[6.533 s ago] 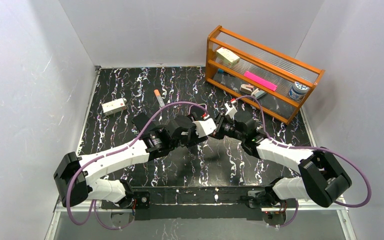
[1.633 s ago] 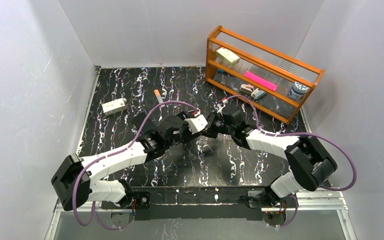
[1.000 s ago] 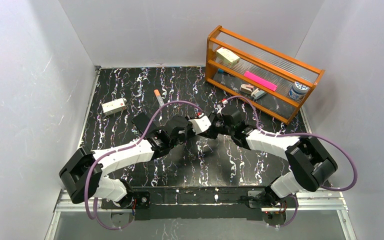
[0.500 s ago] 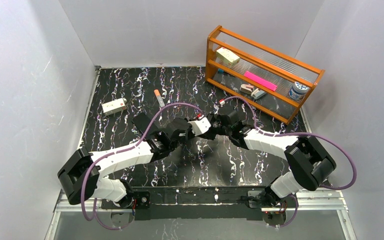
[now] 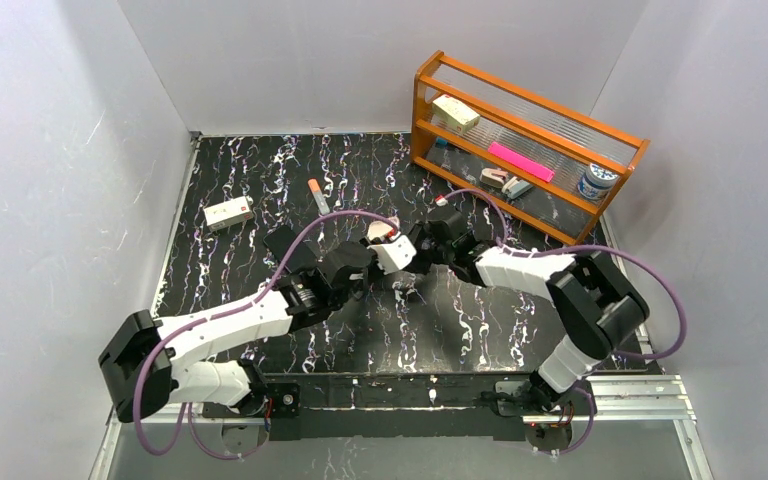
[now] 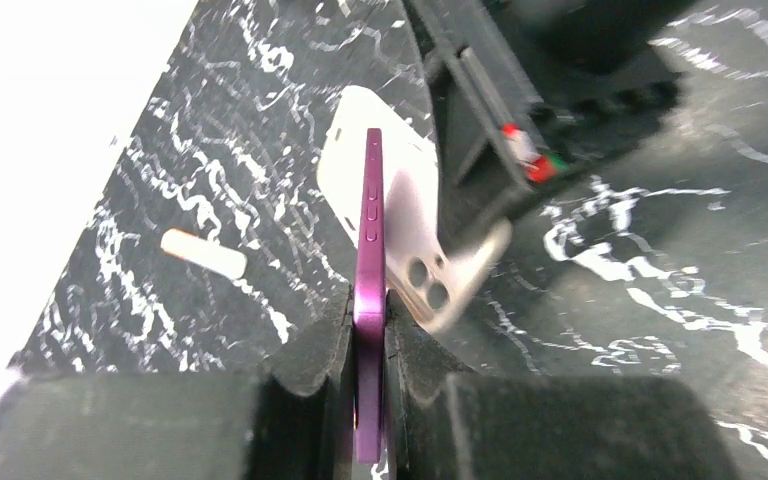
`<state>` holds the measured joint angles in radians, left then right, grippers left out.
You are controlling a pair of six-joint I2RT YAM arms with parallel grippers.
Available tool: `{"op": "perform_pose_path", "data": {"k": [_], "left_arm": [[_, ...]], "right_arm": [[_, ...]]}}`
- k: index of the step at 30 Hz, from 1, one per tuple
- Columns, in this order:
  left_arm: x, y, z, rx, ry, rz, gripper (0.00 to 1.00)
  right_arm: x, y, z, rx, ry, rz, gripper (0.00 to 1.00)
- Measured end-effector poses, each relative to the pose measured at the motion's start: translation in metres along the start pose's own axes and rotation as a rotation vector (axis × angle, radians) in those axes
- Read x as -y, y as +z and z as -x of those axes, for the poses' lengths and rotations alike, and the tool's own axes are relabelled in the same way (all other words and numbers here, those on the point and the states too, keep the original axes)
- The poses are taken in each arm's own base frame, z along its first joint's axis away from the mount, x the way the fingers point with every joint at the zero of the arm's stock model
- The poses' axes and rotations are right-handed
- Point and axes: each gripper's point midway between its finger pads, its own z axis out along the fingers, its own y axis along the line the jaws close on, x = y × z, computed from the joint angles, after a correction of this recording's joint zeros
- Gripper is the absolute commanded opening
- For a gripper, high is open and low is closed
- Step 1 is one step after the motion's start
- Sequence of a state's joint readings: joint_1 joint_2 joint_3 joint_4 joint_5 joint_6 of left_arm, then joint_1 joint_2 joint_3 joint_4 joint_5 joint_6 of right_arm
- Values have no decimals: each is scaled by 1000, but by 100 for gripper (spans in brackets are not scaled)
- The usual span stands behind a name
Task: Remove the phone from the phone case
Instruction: Remove the phone case from the phone, then place the phone case at the center of the board, then place the phone at the center of the board.
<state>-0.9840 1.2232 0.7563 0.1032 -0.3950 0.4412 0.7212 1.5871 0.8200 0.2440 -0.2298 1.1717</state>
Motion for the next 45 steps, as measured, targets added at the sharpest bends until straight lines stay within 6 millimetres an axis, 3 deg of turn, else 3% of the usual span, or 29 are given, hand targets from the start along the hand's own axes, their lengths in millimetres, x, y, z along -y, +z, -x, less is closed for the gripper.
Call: {"op": "perform_pose_path", "data": {"k": [4,8,14,21,26,29,33,39,45], "left_arm": [[7,-10,17,68,-31,-41,0],[12,-13,18,72,-31,-59,0],[-4,-14,13,43,-19,15,0],[-30,-5,10,57,-33,76,0],[-33,19,-4,26,-20,76,0],[-27,36,-17,-10,18,64,0],[-16,65,-25,-32,76,44,0],[-8,100,-24,-16,141,25,0],[-11,125,-14,24,193,37,3]], "right_arm": [[39,13,30,94,21,-117,1],[51,14,48,156,9,-152,1],[66,5,81,245,-23,-176,2],[97,-14,121,326,-38,-218,11],[99,-13,125,326,-74,-210,34],[109,-11,125,312,-85,-231,55],[118,-12,126,304,-107,-256,72],[113,-27,121,315,-154,-251,90],[104,-55,118,356,-208,-246,95]]}}
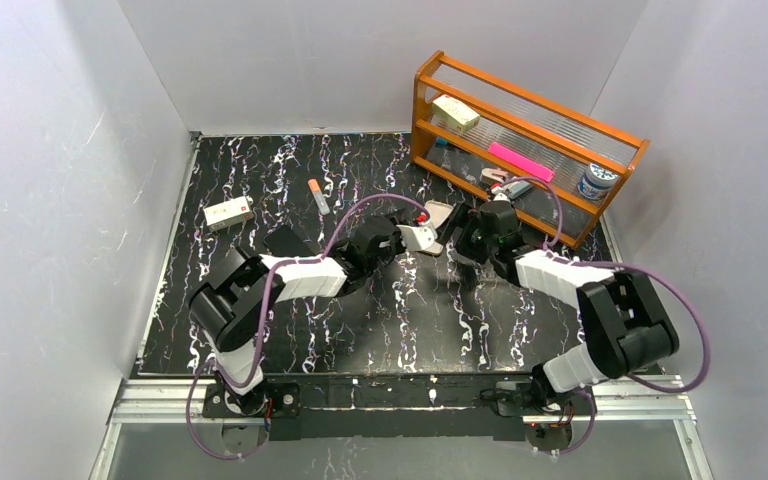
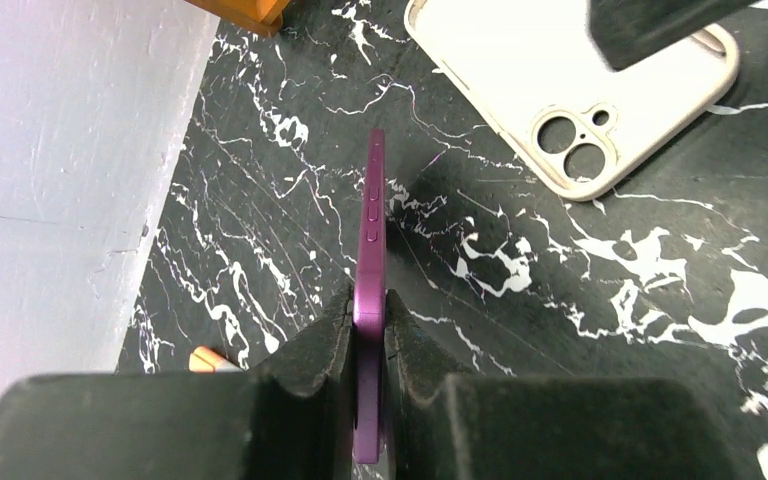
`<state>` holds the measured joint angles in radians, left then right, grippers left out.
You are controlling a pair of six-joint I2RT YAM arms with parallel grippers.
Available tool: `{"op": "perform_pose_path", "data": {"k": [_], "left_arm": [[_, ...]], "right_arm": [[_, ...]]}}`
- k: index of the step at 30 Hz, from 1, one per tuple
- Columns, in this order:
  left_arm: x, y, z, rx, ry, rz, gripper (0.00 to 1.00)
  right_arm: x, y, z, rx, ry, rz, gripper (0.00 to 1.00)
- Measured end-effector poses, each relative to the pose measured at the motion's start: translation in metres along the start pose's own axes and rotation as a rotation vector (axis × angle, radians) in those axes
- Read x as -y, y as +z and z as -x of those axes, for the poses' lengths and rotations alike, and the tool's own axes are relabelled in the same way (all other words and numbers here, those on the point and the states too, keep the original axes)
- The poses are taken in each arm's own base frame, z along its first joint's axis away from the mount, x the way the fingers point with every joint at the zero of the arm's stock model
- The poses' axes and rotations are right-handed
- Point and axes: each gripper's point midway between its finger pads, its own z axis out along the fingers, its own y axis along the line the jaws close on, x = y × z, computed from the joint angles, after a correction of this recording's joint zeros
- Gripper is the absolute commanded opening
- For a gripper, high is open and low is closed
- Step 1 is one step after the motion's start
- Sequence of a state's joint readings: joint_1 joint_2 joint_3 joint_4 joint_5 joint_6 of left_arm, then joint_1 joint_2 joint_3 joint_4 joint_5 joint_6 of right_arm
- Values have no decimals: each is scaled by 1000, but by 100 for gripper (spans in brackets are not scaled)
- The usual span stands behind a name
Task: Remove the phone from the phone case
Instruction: Place the phone at the center of the board.
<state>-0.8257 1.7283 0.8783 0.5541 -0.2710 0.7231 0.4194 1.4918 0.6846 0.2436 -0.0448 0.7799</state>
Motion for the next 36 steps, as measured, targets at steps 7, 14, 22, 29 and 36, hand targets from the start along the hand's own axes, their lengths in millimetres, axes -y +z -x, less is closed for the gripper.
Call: {"op": "perform_pose_path", "data": {"k": [7,14,22,29,36], "left_arm": [[2,17,-7,1,60,18,21],[9,17,-16,-10,60,9,36],[21,12,-34,-49,48,-17,58],[24,10,-46,-104,26,-23,76],[21,13,-52,-189,-25,-105,88]], "right_arm": [[5,-32,1,59,-33,3,96],[1,-52,7,106,-50,24,97],[4,-59,6,110,-51,18,97],[4,-68,5,116,-52,24,97],[0,-77,6,123,-57,36,97]]}}
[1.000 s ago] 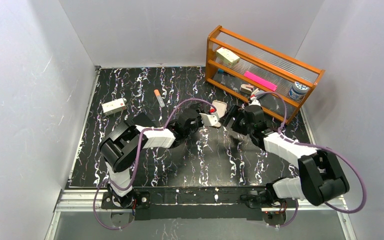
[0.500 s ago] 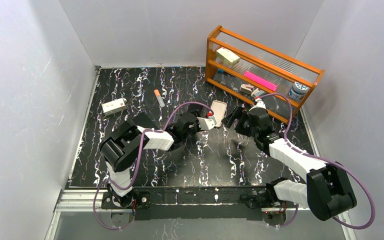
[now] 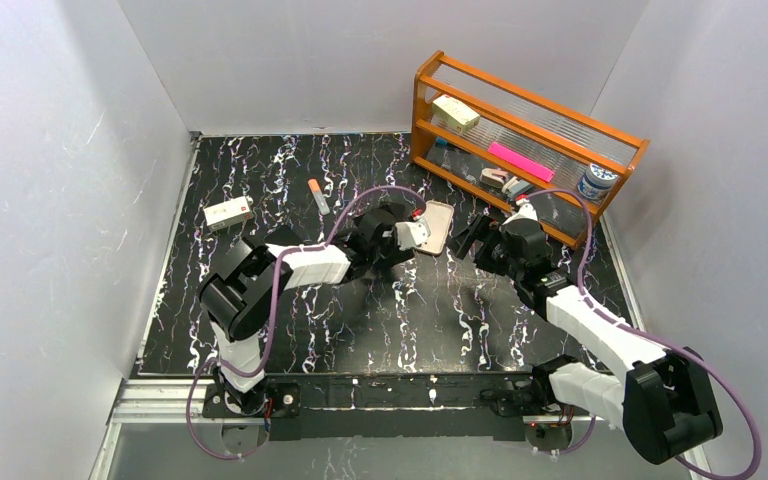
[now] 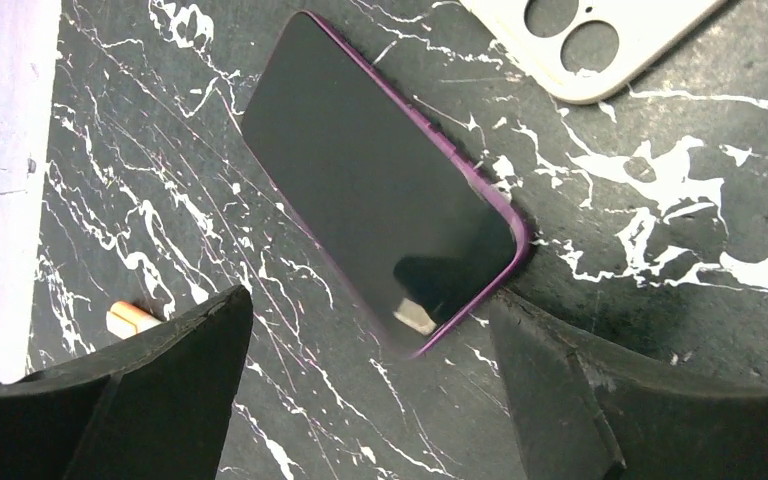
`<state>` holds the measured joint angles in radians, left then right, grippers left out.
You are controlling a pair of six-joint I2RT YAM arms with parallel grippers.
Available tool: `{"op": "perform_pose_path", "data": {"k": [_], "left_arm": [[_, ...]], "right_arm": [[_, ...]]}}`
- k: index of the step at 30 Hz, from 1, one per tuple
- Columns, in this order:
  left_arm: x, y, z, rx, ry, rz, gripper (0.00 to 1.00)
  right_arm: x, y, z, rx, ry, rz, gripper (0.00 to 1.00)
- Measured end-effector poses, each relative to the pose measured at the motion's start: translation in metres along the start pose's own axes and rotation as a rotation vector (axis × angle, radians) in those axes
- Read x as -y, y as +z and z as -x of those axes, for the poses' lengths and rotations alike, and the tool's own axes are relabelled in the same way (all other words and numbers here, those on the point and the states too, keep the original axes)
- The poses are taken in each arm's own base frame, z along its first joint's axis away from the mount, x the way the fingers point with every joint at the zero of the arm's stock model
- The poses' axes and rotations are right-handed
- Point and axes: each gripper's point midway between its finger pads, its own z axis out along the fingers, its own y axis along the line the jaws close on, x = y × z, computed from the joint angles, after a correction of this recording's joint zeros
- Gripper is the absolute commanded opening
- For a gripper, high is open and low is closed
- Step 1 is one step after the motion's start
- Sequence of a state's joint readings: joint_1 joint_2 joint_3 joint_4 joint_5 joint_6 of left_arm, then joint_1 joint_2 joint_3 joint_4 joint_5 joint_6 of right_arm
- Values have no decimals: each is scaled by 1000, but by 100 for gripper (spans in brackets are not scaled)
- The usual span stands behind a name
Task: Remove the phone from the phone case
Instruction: Place the phone at the center of the board.
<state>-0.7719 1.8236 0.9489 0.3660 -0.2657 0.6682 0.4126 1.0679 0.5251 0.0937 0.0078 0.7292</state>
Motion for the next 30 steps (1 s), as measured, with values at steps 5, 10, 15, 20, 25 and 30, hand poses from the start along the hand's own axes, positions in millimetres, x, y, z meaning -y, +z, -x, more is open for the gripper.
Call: {"op": "perform_pose_path", "data": {"k": [5,10,15,20,25,30], "left_arm": [[-4,-1,6,-22,-38,-66,93],[-3,-3,-1,-60,-87,-123,98],[-5,-7,-16,-115,-196,-142,98],[-27,-25,-26,-157,-441,-72,98],[-79,-56,-33,-149,-781,110,98],[-116,-79,-69,-200,-1098,294,98]], "right_arm": [[-3,-5,2,6,0,10,97],[-3,-10,1,4,-1,8,98],[-7,-19,6,20,-17,23,99],[-3,-26,5,19,-48,8,99],[2,-39,12,56,-85,-24,99],[-3,-57,34,147,-120,-30,99]]}}
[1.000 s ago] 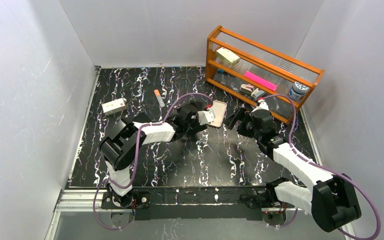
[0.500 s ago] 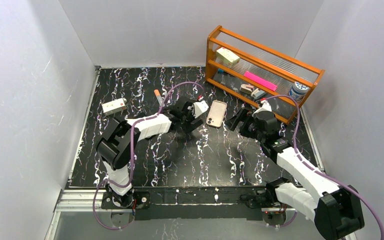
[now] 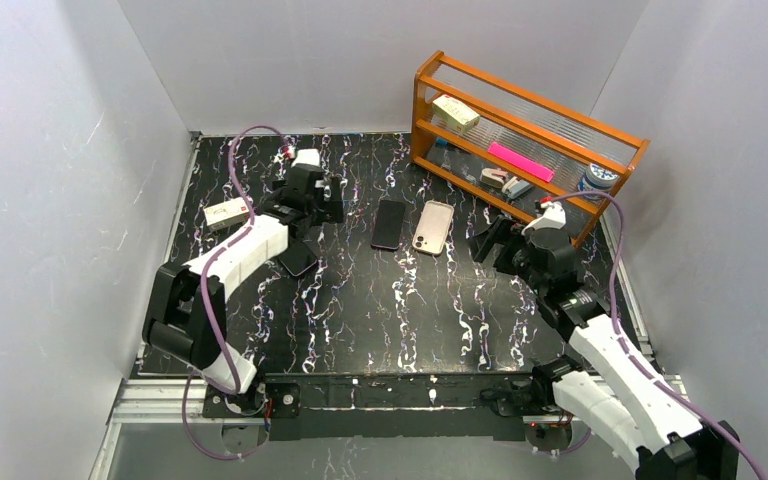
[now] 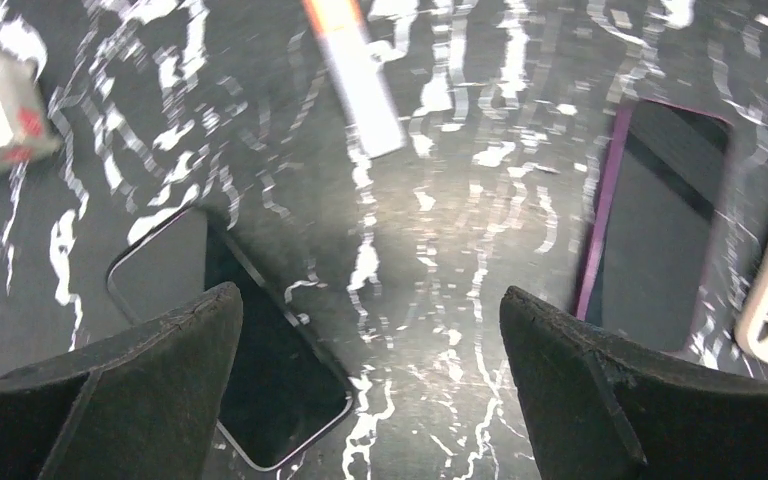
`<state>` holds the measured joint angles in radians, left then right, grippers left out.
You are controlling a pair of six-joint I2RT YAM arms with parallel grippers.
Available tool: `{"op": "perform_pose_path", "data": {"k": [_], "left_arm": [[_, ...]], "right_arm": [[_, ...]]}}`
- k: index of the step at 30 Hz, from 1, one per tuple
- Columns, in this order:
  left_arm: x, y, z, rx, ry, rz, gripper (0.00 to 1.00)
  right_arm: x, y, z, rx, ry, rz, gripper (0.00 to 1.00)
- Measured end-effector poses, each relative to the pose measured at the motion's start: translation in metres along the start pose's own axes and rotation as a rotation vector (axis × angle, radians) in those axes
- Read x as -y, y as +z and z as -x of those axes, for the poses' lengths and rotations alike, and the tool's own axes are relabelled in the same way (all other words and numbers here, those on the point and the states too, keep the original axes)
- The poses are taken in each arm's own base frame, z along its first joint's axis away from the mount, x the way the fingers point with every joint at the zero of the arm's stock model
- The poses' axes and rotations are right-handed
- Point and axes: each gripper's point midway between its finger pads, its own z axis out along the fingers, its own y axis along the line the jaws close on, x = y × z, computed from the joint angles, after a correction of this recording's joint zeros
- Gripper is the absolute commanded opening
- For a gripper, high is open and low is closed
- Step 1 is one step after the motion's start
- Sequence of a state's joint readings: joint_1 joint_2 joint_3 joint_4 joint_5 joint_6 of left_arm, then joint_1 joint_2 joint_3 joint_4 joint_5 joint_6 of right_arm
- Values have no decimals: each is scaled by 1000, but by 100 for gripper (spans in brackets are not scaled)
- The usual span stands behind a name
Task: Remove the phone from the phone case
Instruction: Place the phone at the center of the board, then pick up the phone at the center of the board.
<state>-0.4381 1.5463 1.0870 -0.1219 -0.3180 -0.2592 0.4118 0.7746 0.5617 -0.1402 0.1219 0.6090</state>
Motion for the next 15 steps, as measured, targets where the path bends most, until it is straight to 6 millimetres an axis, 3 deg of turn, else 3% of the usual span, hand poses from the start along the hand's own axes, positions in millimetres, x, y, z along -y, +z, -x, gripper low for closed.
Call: {"op": "perform_pose_path", "data": {"k": [7,15], "left_arm": [[-63,9,-42,-124,-305,189,98],[-84,9,-57,-143,-464,317,98]], "right_arm": [[2,-14,11,50,-18,-8,99],[3,-15,12,58,-36,-12,99]]}}
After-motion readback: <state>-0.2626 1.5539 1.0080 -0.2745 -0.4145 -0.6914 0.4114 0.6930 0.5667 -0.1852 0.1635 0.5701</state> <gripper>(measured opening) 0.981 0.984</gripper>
